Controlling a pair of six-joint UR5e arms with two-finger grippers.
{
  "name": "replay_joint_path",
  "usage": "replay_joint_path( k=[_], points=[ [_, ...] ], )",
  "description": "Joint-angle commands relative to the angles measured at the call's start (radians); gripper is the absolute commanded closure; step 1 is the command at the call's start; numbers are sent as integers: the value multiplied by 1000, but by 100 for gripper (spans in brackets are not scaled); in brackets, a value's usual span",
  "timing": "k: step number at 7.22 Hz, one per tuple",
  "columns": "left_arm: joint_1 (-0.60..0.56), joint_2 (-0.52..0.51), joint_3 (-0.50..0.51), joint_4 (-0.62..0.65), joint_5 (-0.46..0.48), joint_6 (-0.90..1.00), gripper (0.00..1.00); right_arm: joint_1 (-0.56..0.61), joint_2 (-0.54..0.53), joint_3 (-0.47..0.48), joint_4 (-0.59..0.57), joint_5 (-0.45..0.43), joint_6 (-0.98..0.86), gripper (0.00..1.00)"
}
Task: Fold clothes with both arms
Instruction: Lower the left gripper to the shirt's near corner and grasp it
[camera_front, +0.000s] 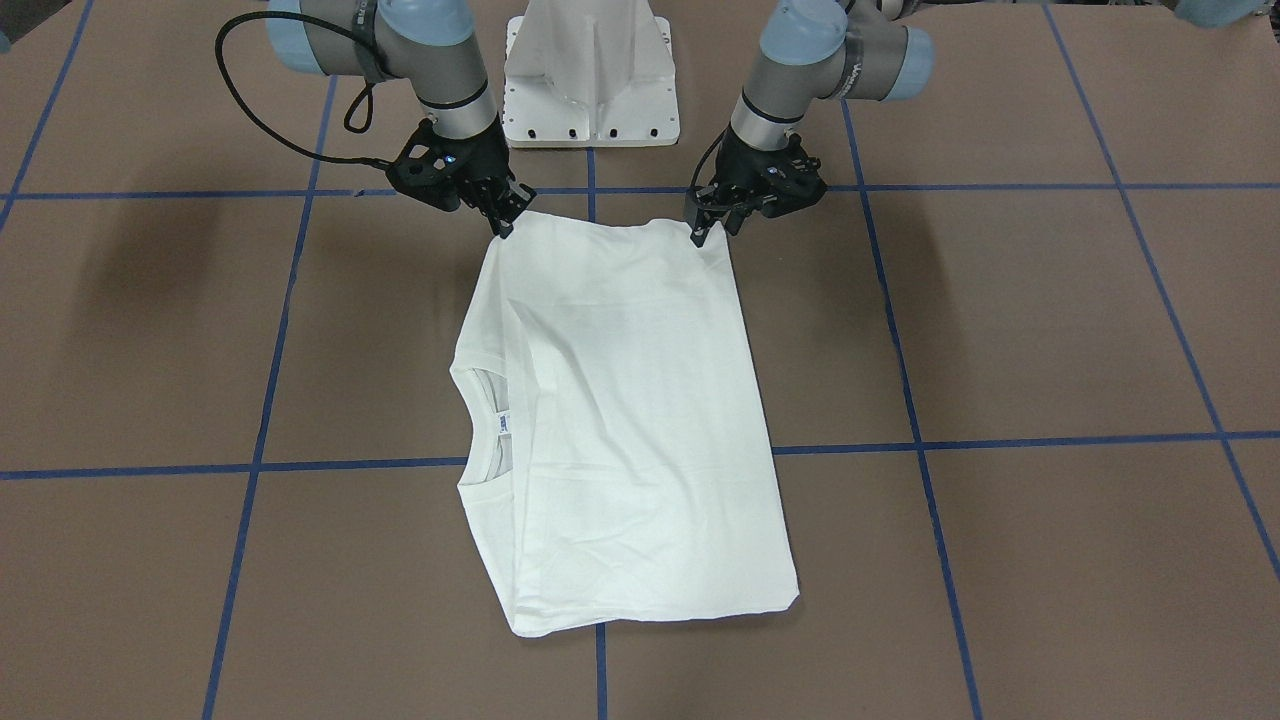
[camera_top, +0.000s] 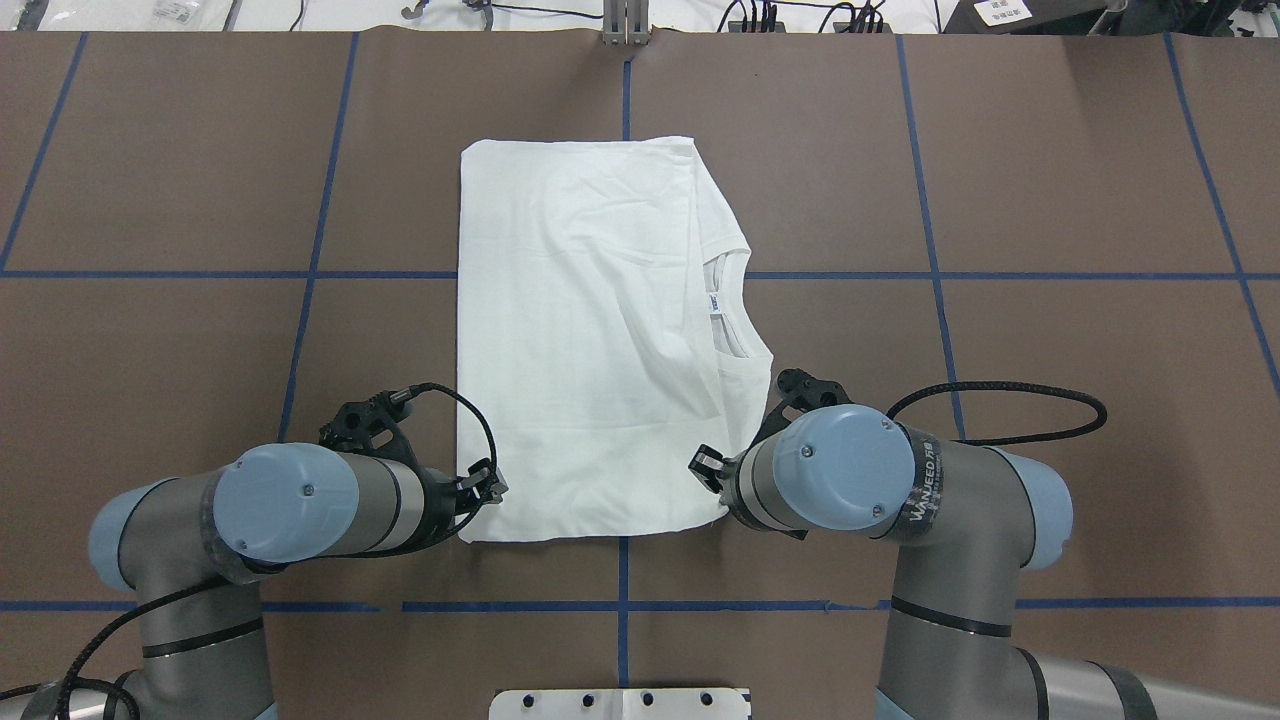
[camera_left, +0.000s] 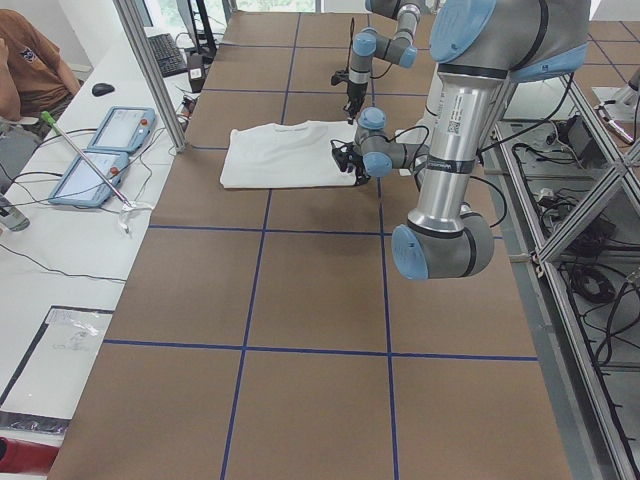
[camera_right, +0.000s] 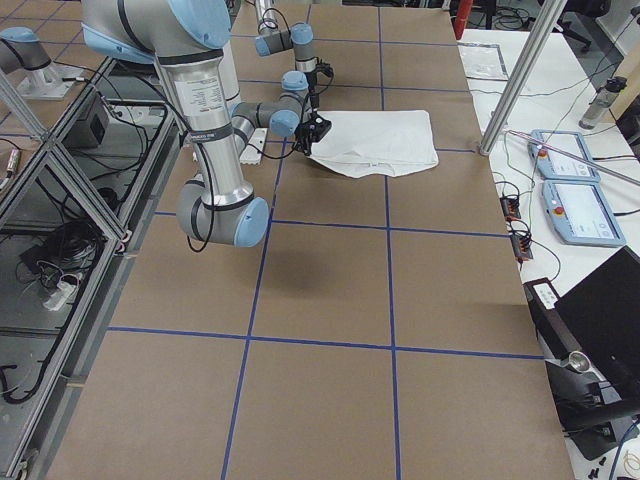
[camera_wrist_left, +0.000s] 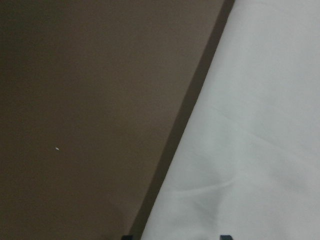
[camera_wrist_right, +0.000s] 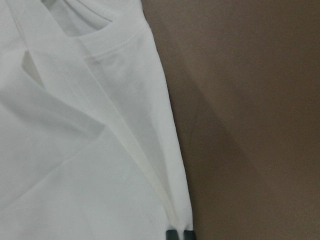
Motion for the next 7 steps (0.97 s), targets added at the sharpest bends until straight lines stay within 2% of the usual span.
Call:
replay_joint_path(
  k=[1, 3, 4, 5, 7],
  points=[
    [5, 1, 0, 0, -17, 0, 39, -2, 1, 1, 0, -2, 0, 100],
    [8, 4, -1, 0, -20, 0, 52, -2, 1, 1, 0, 0, 0, 100],
    [8, 5, -6, 2, -20, 0, 83, -2, 1, 1, 0, 0, 0, 100],
    [8, 5, -6, 2, -20, 0, 100, -2, 0, 1, 0, 0, 0, 100],
    [8, 7, -24, 2, -21, 1, 100, -5, 0, 3, 0, -2, 2, 100]
  ],
)
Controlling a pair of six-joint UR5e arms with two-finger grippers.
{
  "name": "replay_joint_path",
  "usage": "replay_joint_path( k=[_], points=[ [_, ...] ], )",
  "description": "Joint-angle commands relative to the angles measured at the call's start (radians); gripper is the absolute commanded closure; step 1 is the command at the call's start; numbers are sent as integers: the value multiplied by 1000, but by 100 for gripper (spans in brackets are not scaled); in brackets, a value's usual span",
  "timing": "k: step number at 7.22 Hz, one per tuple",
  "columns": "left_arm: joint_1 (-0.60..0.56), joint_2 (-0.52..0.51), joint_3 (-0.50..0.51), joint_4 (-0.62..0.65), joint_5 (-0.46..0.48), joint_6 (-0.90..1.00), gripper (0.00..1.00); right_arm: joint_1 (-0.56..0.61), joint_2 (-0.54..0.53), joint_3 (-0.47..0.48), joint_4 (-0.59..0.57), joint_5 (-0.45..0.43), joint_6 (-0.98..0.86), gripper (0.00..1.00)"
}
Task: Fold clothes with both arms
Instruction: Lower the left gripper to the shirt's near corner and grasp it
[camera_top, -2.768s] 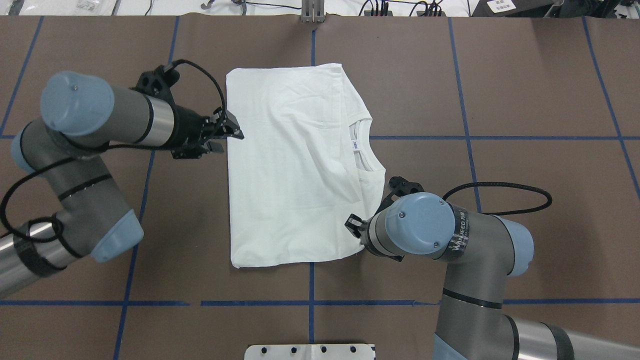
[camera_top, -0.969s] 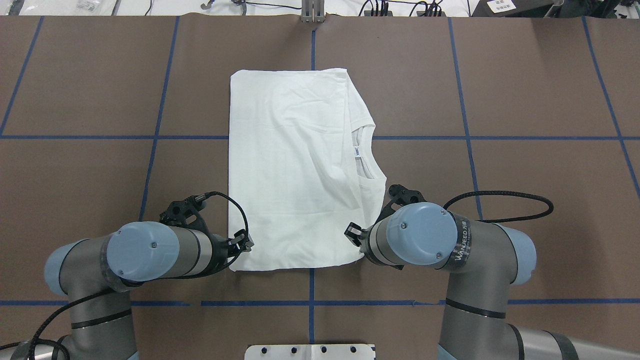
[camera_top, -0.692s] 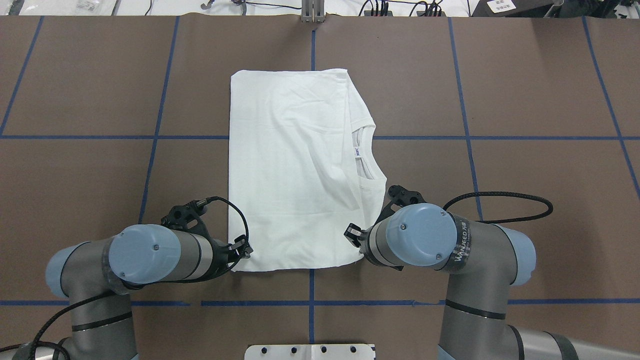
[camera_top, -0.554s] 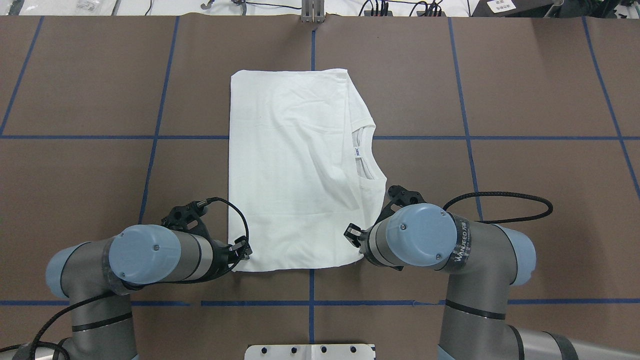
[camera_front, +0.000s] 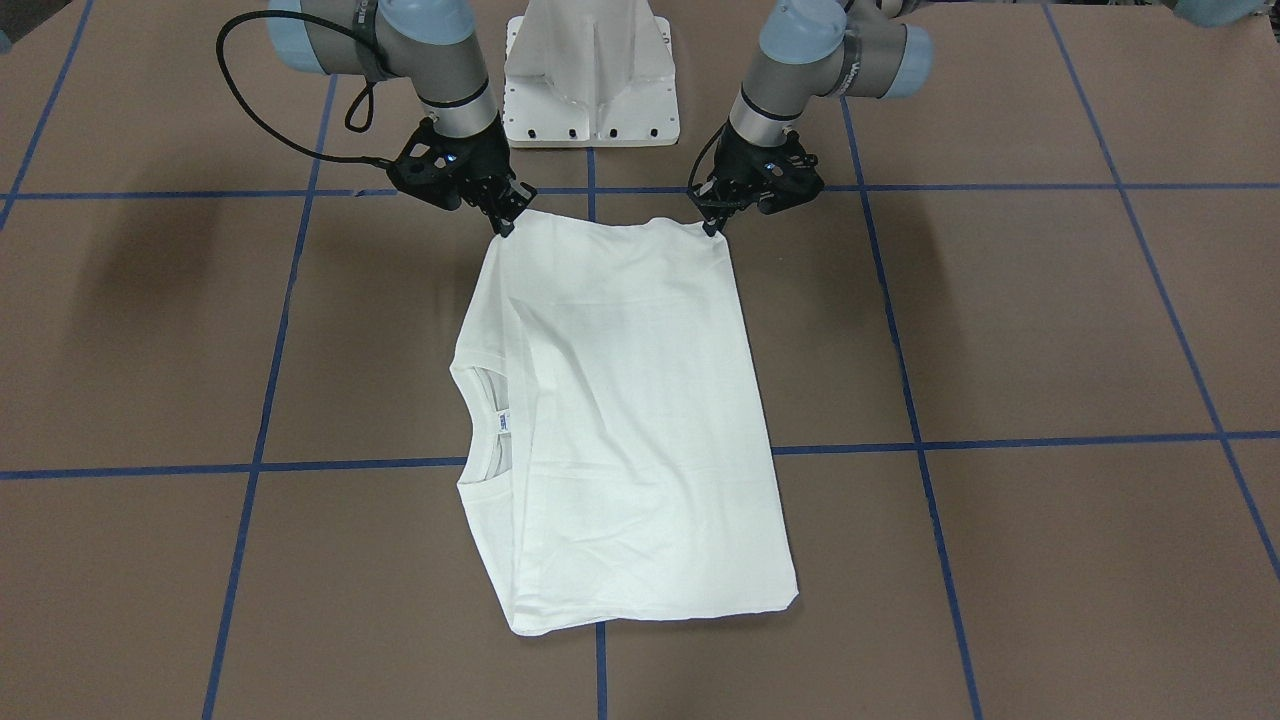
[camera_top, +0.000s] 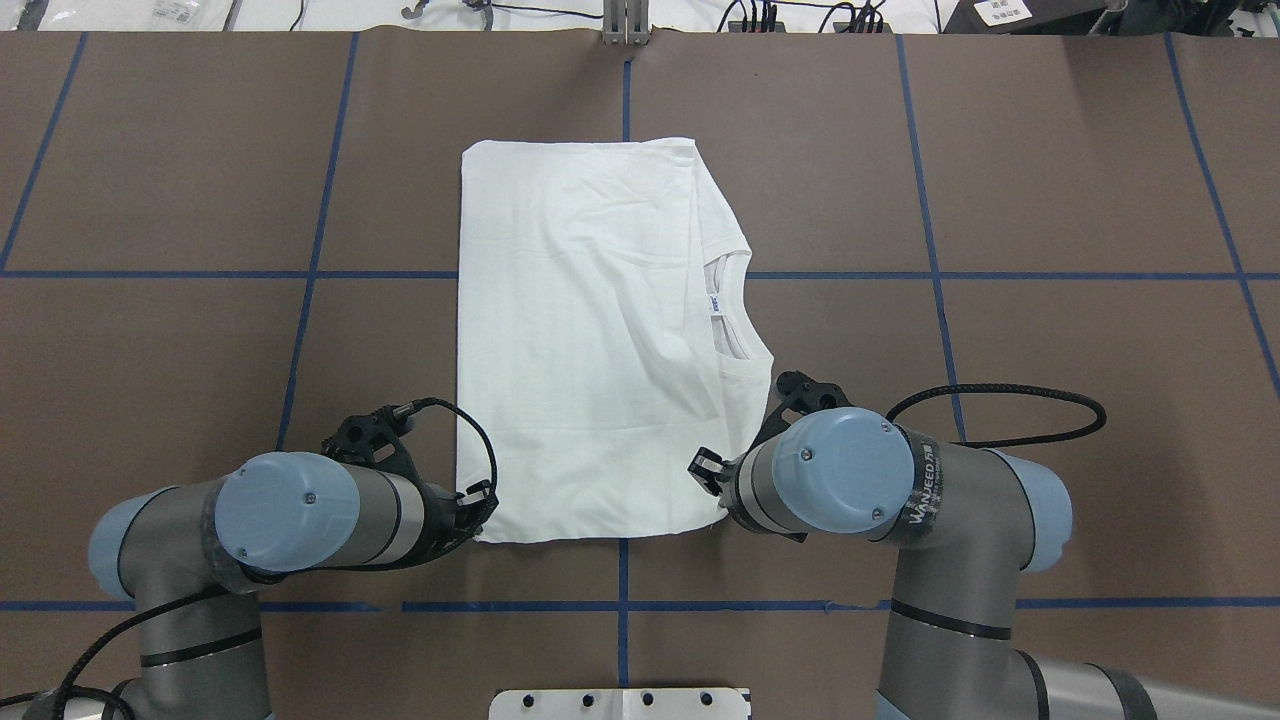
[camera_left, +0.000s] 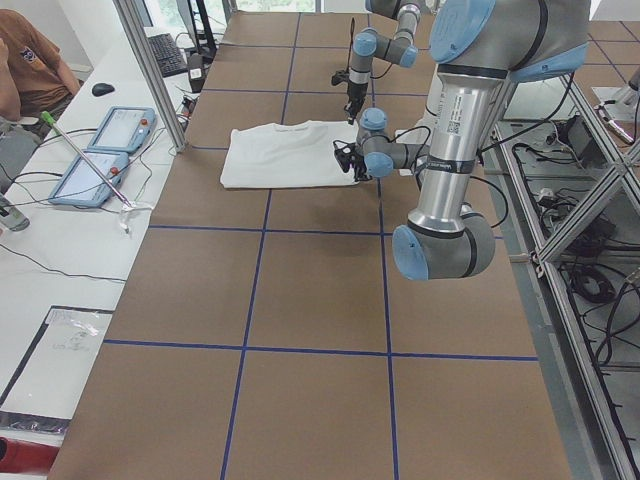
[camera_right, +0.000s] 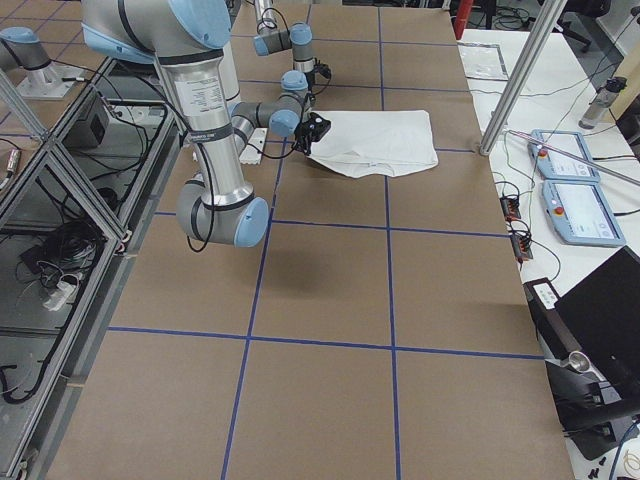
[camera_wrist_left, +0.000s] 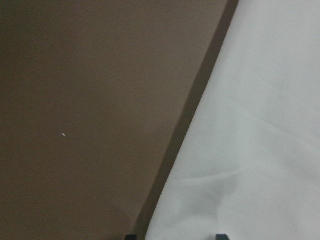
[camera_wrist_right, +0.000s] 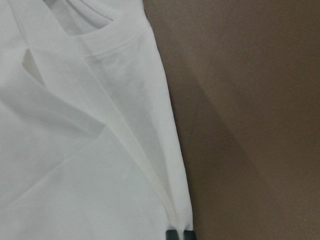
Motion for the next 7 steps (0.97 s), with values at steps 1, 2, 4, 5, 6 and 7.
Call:
replay_joint_path(
  k=[1, 2, 4, 5, 6, 7],
  points=[
    [0, 36, -76, 2, -3, 2, 100, -12, -8, 16, 0, -1, 4, 100],
    [0, 84, -163, 2, -47, 1, 100, -41, -37, 68, 0, -1, 70, 100],
    [0, 125, -289, 5, -96, -7, 100, -63, -153, 255, -2, 3, 104, 100],
    [0, 118, -330, 2, -127, -33, 100, -60, -176, 324, -2, 6, 127, 100],
    [0, 78, -332, 9, -128, -32, 100, -40, -161, 331, -2, 3, 130, 100],
    [-49, 44, -299, 35, -122, 2, 100, 36, -117, 293, -2, 6, 116, 100]
  ],
)
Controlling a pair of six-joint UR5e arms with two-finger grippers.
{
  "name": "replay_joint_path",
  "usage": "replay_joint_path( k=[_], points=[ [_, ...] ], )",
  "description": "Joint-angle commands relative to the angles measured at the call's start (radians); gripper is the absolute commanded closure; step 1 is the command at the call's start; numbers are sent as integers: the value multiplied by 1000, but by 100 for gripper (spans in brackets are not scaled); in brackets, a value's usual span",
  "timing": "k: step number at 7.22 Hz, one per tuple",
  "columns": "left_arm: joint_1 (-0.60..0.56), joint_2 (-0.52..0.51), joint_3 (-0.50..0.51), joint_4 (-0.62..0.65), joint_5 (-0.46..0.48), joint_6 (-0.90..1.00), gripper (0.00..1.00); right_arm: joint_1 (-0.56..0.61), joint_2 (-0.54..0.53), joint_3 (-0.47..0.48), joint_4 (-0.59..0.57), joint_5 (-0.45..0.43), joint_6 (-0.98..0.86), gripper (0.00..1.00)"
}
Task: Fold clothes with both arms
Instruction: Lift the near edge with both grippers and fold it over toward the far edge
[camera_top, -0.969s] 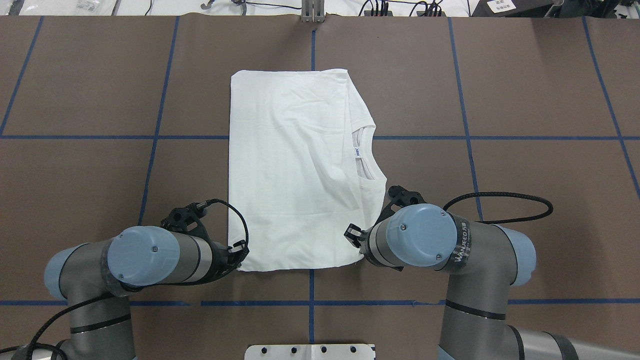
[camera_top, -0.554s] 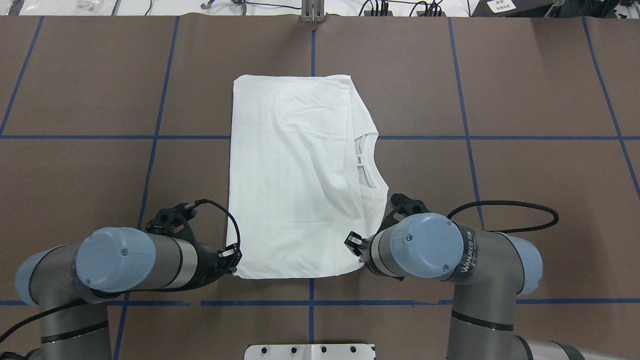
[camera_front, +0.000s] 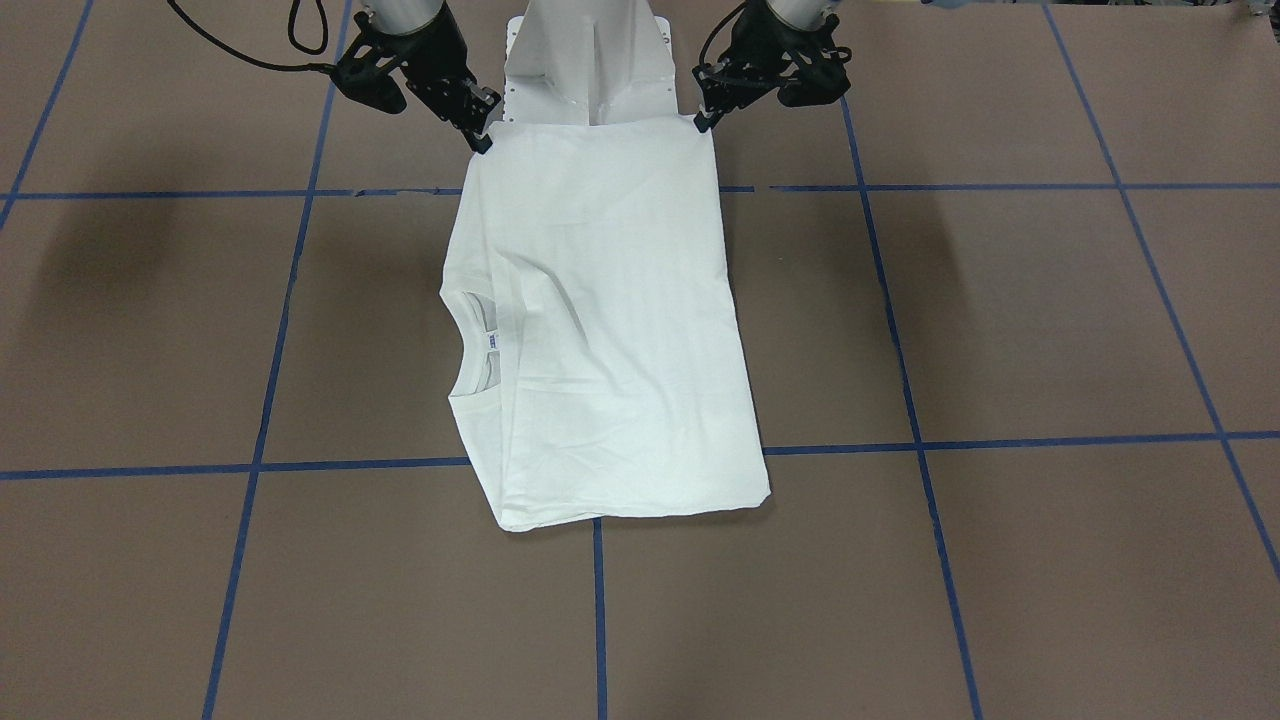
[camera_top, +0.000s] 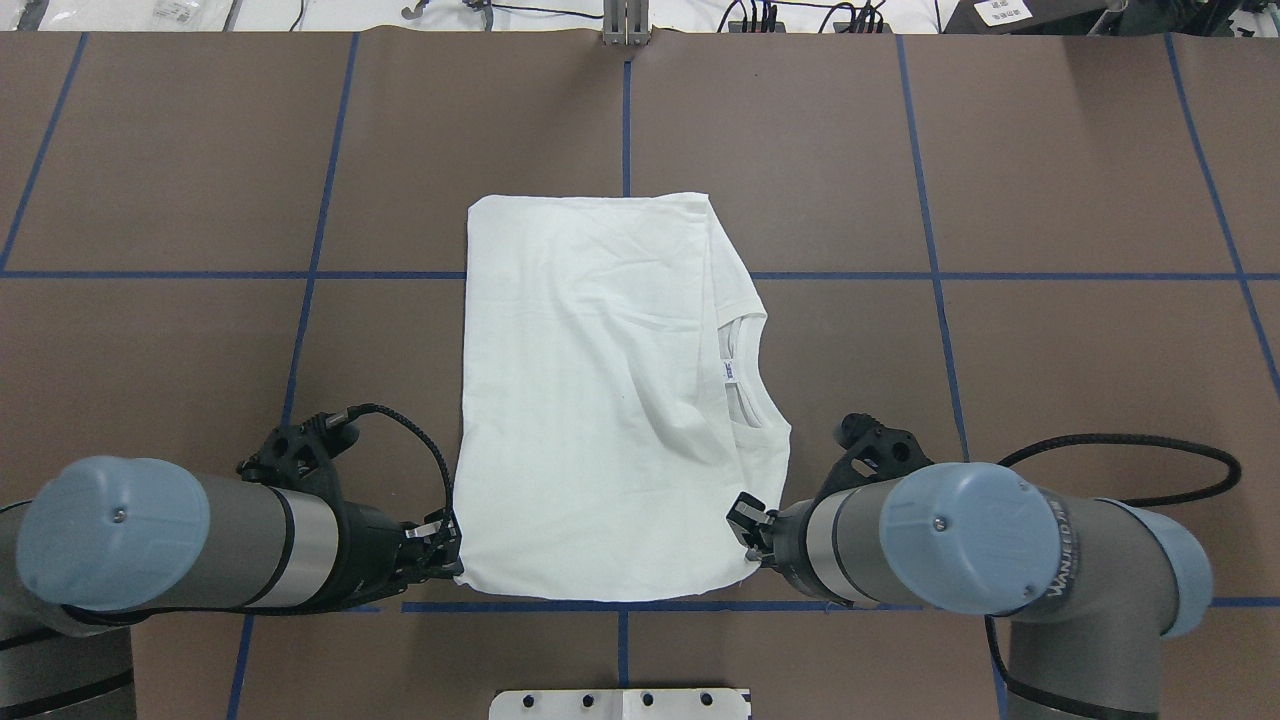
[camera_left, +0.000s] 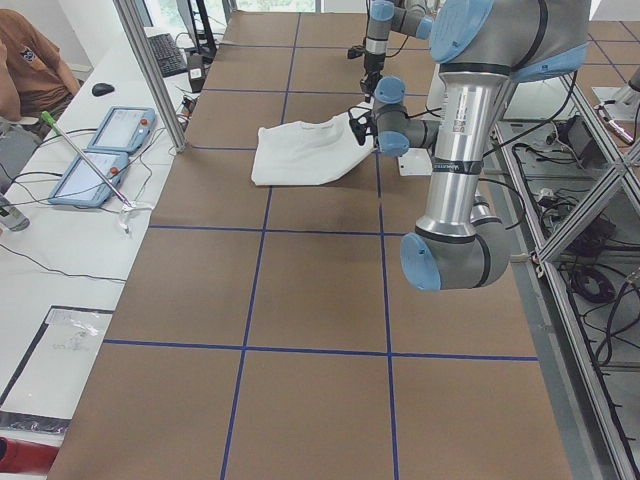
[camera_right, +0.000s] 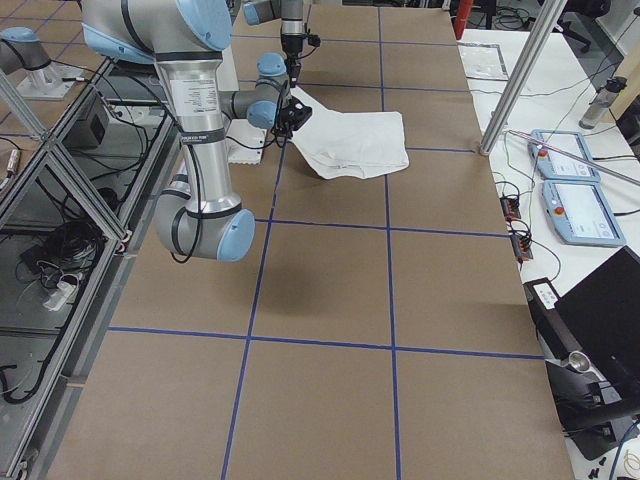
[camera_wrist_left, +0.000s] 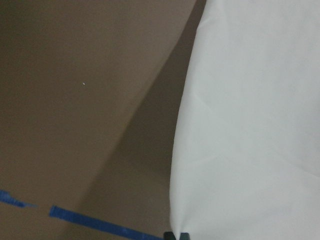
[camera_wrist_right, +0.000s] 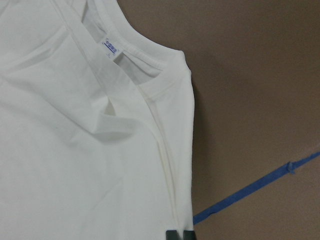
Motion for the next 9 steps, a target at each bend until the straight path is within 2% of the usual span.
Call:
replay_joint_path(
  k=[1, 2, 3, 4, 5, 6, 7, 8, 9],
  points=[
    [-138, -142, 117, 28, -5, 125, 100, 157, 119, -119, 1, 9, -35, 100],
    [-231, -241, 264, 25, -8, 191, 100, 234, 198, -245, 8, 11, -132, 100],
    [-314, -317, 396, 14, -8, 275, 100, 310, 269, -377, 11, 49, -174, 100],
    [-368, -349, 497, -16, -8, 360, 100, 375, 367, -512, 12, 112, -222, 100],
    [-404, -392, 615, -98, -8, 373, 100, 421, 453, -662, 62, 156, -249, 100],
    [-437, -435, 749, -189, -8, 388, 100, 459, 530, -848, 184, 184, -257, 100],
    [-461, -448, 808, -234, -7, 417, 100, 493, 599, -993, 258, 207, -271, 100],
    [-467, -451, 836, -243, -7, 429, 100, 513, 653, -1083, 274, 224, -312, 100],
    [-479, -449, 872, -280, -5, 445, 100, 517, 662, -1112, 278, 226, -341, 100]
  ],
)
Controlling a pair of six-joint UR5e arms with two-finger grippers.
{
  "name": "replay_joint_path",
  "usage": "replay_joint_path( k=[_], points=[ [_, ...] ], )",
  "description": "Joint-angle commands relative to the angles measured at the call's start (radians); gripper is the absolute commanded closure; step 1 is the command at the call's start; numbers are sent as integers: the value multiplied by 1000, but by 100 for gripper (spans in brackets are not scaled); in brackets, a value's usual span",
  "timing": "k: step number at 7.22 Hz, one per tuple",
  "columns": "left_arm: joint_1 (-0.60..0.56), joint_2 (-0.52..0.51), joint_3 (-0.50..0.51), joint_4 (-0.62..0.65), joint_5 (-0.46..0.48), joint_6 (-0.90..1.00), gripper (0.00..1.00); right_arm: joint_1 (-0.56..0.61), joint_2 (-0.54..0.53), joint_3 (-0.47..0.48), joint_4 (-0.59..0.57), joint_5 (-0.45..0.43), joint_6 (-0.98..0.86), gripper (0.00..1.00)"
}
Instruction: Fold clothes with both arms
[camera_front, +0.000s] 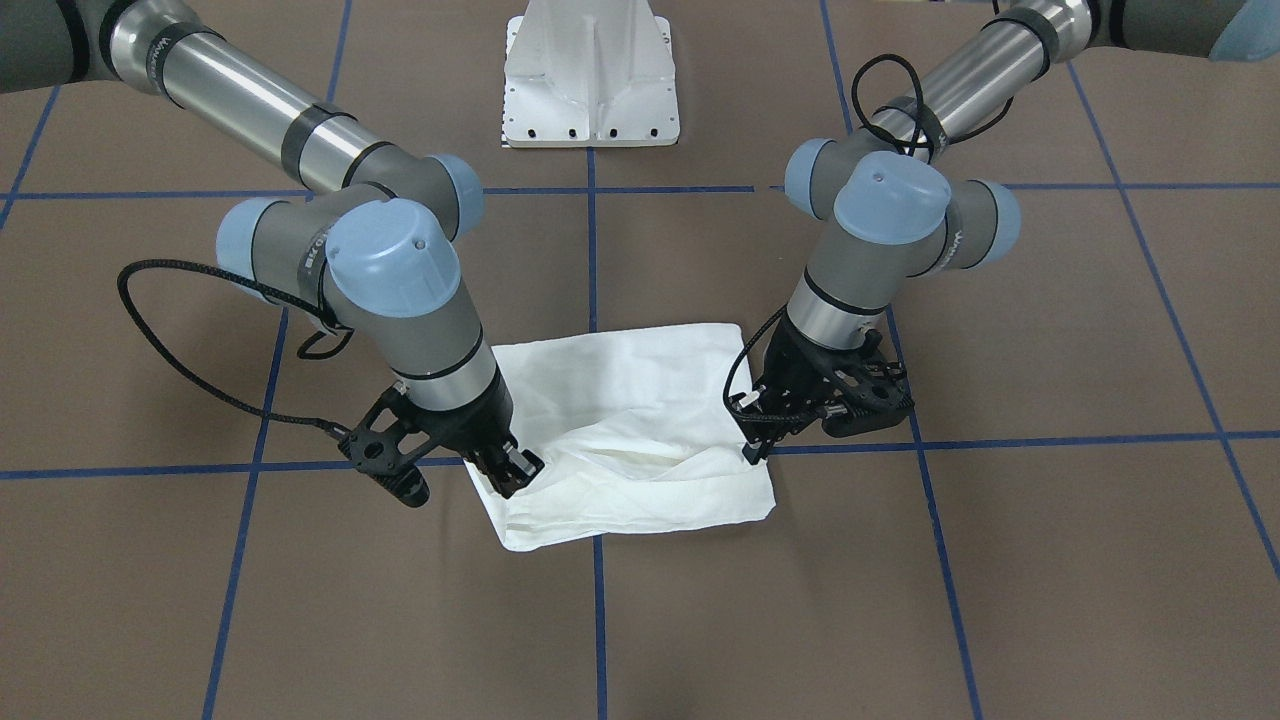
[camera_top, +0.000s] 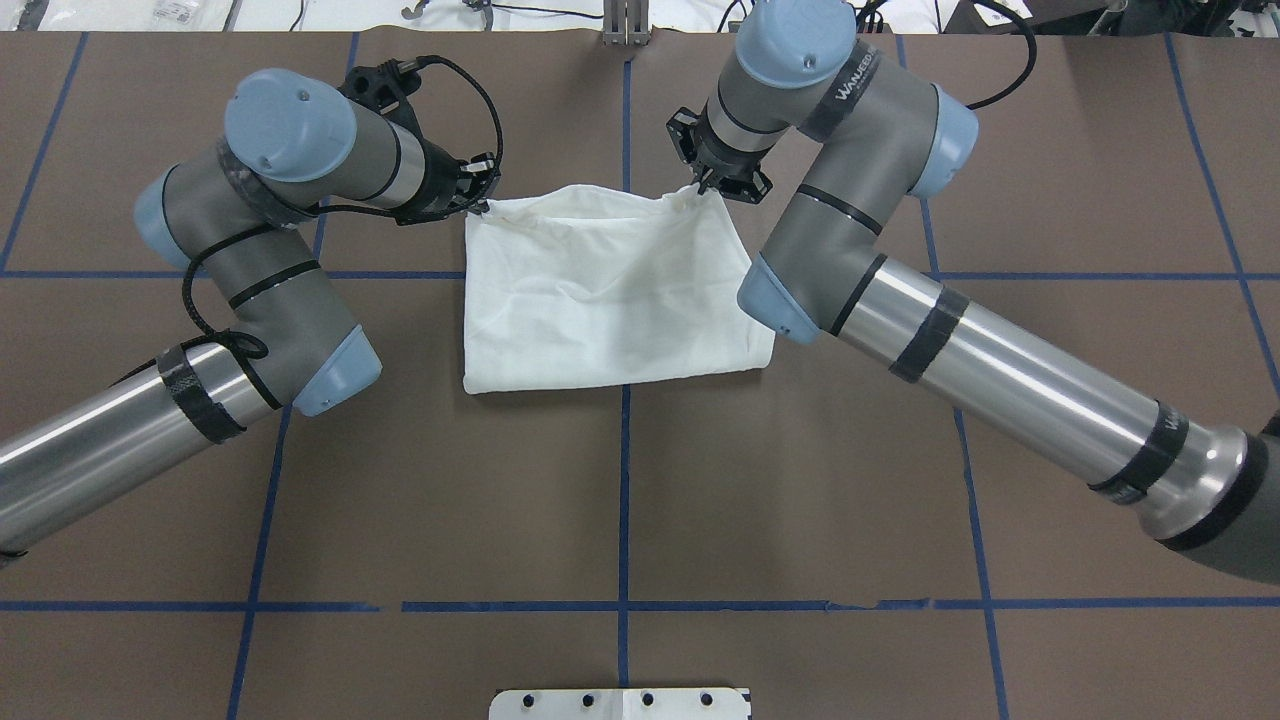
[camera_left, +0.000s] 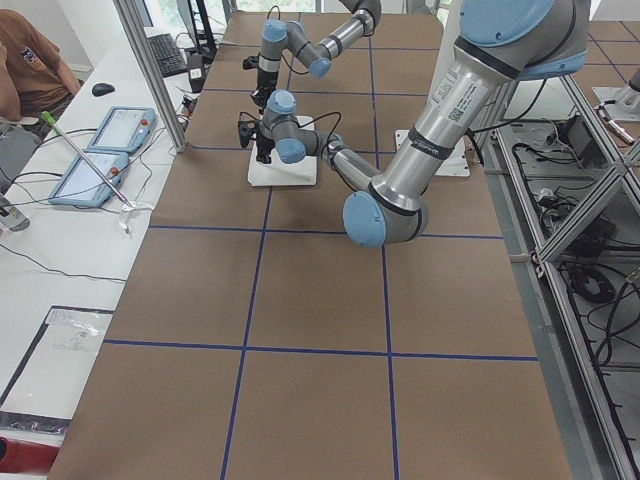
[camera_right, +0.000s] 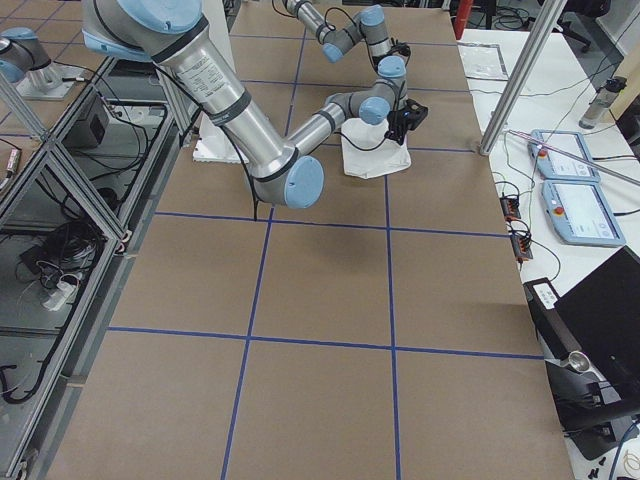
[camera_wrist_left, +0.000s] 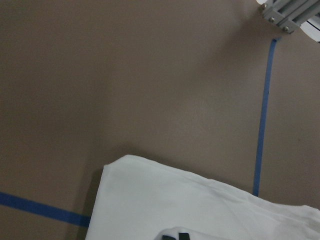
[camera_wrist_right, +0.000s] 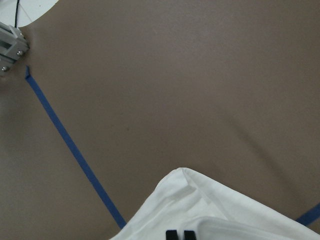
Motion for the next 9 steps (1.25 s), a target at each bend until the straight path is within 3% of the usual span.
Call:
replay_joint_path(
  k=[1, 2, 5, 6, 7, 9],
  points=[
    [-19, -4, 99, -104, 1, 37, 40, 15, 37, -140, 79, 8, -52, 1],
    [-24, -4, 106, -119, 3, 61, 0, 21, 36, -161, 127, 8, -58, 0],
    [-62, 41, 97, -186, -3, 113, 0, 127, -13, -153, 126, 92, -238, 0],
    [-77, 71, 86, -197, -55, 171, 0, 164, -70, -133, 118, 128, -317, 0],
    [-126, 126, 42, -191, -168, 304, 0, 216, -152, -92, 116, 160, -465, 0],
    [-268, 220, 12, -182, -303, 656, 0, 352, -321, -38, 69, 256, -860, 0]
  ],
)
